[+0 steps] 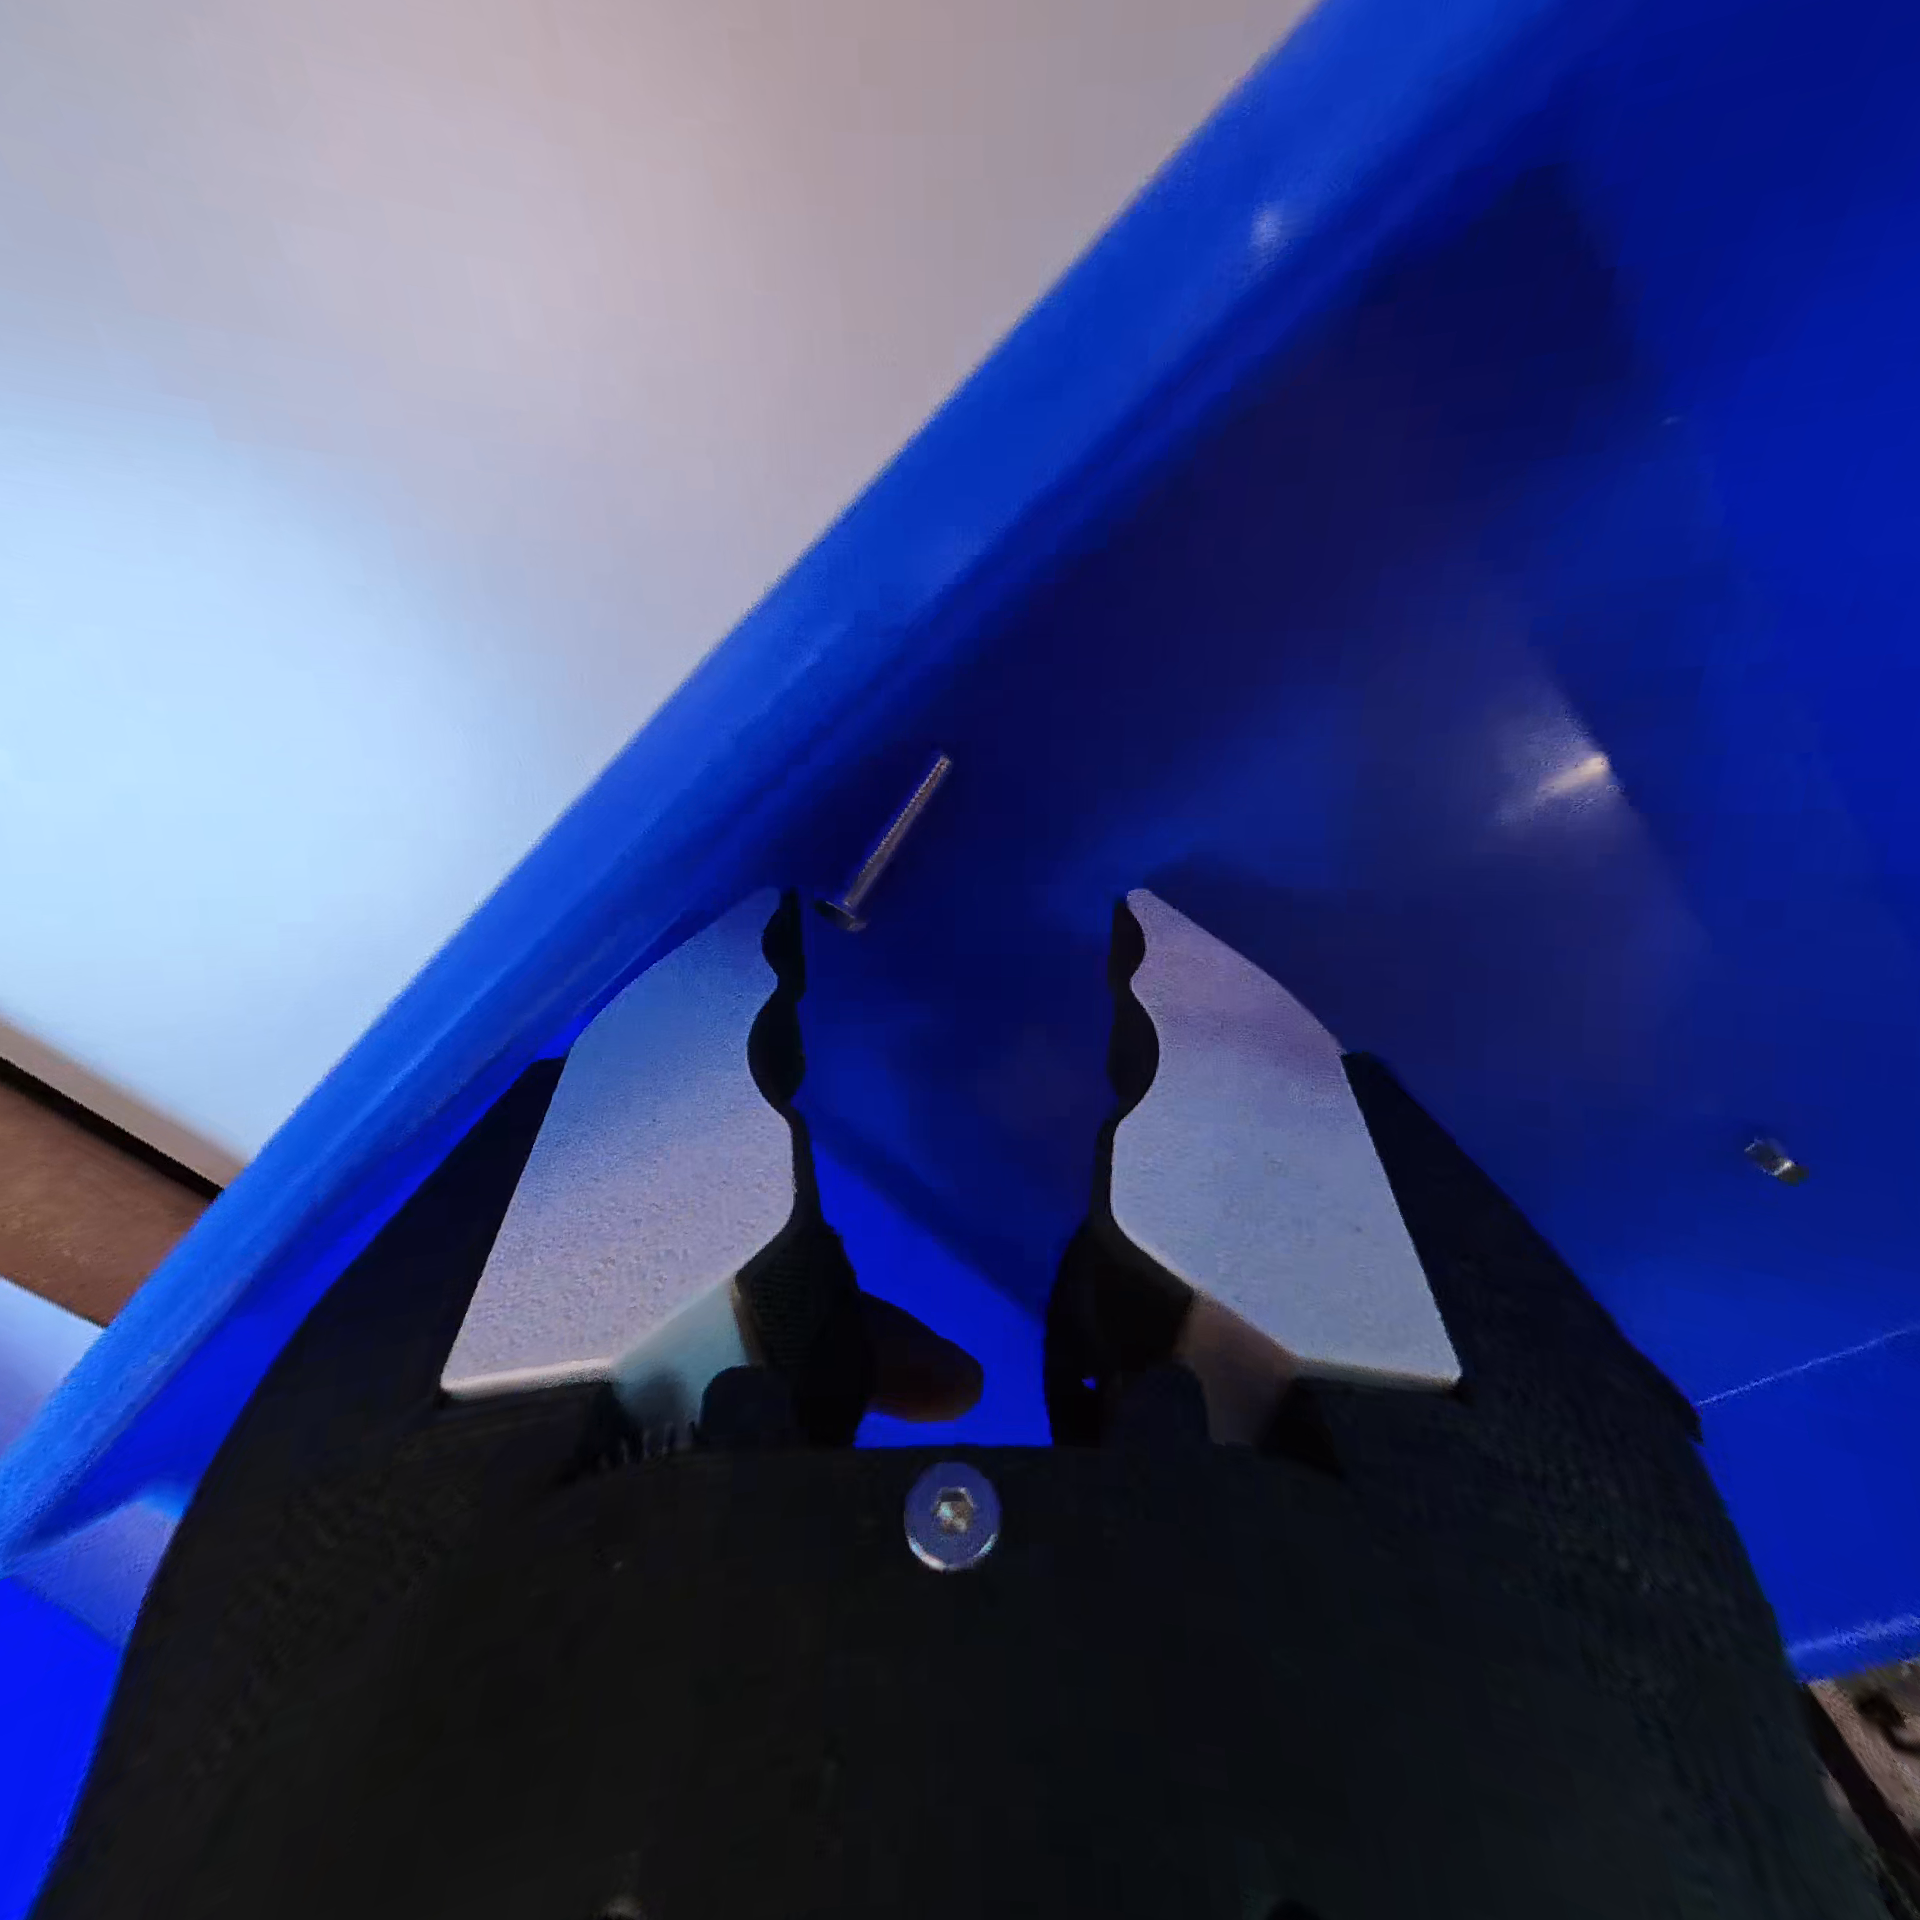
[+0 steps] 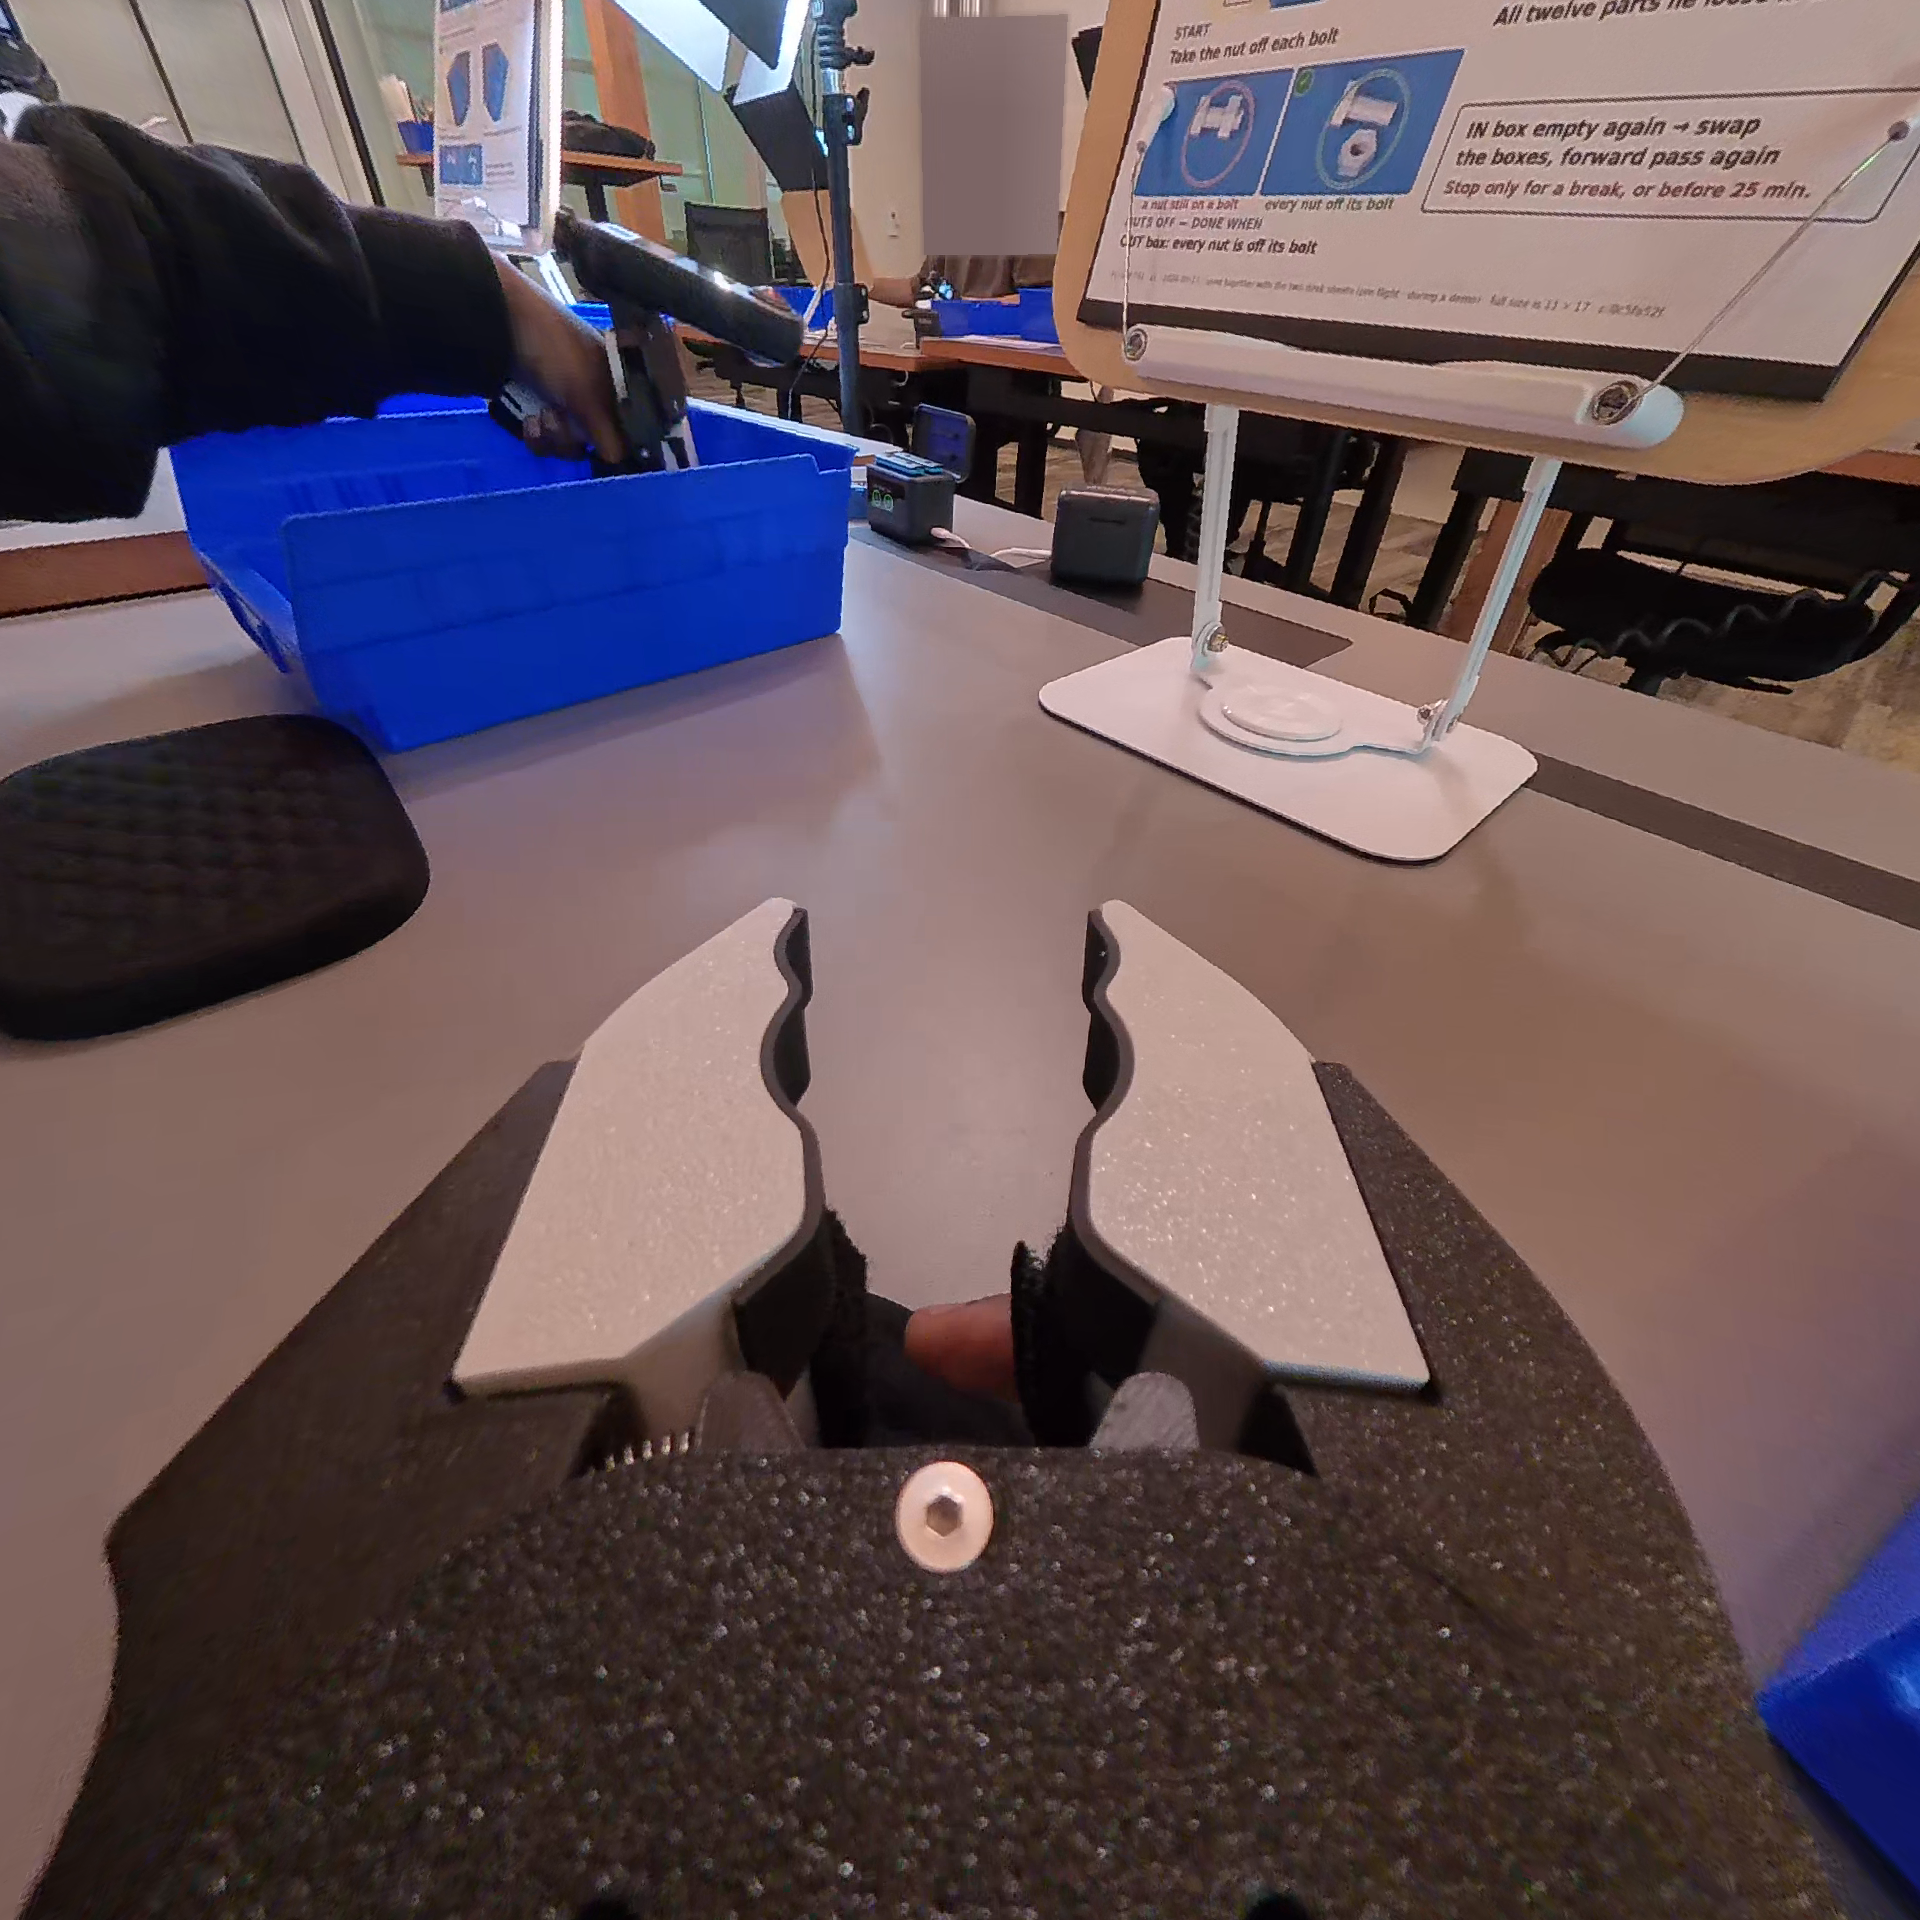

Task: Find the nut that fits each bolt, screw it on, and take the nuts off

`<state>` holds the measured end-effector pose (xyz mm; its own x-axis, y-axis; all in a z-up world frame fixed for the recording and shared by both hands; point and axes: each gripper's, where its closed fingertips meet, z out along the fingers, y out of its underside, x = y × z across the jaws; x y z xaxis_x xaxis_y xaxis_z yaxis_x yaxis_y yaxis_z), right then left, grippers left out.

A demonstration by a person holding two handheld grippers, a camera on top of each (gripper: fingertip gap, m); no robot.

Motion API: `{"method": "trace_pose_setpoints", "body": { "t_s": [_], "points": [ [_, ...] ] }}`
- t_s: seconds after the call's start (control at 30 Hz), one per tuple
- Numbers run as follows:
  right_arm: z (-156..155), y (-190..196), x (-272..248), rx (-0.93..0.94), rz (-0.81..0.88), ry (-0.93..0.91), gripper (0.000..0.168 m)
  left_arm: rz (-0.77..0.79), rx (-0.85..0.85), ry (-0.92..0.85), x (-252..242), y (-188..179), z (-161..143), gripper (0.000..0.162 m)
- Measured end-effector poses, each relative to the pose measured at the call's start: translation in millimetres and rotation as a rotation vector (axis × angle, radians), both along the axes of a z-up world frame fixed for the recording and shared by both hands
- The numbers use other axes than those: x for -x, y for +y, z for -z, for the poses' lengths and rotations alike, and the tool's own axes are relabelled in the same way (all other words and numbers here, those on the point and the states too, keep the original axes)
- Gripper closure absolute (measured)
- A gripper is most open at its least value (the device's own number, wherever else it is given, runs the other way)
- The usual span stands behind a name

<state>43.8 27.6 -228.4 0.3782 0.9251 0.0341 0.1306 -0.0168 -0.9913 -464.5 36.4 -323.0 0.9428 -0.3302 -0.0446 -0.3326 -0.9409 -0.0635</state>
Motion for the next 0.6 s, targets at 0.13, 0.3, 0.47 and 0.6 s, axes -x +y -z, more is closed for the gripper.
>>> {"method": "trace_pose_setpoints", "body": {
  "t_s": [0.13, 0.3, 0.47, 0.6],
  "points": [
    [-0.2, 1.0, -0.5, 0.008, 0.002, 0.005, 0.117, 0.059, 0.038, -0.018, -8.2, -3.5, 1.8, 0.107],
    [-0.9, 2.9, -1.9, 0.023, 0.007, 0.019, 0.118, 0.179, 0.123, 0.009, -16.3, -20.4, -0.4, 0.115],
    [0.5, 3.6, -1.4, 0.035, 0.005, 0.014, 0.119, 0.136, 0.002, -0.065, -31.6, -1.0, -4.9, 0.117],
    [0.7, 4.3, -1.8, 0.035, 0.011, 0.013, 0.119, -0.020, -0.017, -0.147, -43.4, 5.6, -0.7, 0.130]
  ]
}}
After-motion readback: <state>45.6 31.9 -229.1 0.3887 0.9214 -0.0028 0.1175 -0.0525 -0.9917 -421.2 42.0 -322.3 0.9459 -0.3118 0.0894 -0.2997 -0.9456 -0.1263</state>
